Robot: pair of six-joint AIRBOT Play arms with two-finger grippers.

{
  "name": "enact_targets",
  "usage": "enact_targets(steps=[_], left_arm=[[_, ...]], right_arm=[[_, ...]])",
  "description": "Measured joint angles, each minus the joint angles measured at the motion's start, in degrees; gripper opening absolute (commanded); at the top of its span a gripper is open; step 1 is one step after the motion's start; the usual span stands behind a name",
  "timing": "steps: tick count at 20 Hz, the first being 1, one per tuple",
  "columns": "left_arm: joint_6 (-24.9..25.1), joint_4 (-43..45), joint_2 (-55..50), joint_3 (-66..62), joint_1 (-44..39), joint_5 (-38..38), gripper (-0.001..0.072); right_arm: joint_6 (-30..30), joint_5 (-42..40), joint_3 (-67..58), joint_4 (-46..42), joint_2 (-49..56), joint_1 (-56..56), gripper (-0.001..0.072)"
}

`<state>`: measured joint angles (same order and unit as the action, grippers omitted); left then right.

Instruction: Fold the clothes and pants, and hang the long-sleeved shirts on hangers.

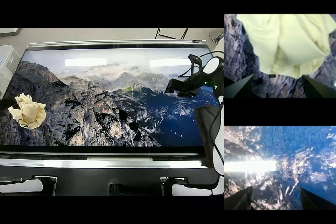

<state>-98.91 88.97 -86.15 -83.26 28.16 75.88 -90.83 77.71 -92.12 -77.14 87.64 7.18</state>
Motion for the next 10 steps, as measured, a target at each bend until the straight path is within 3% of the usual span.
enact_targets(steps=[5,10], left_arm=[[-0.1,-7.9,-2.0,4.6,6.7,-12.0,0.0720],[3.8,-12.8,-8.1,5.8,7.4,-16.0,0.0718]], right_arm=[[0.2,-0.2,0.0,0.2,0.0,0.0,0.0652],[-0.3,0.7,0.0,0.7,0.0,0.0,0.0655]])
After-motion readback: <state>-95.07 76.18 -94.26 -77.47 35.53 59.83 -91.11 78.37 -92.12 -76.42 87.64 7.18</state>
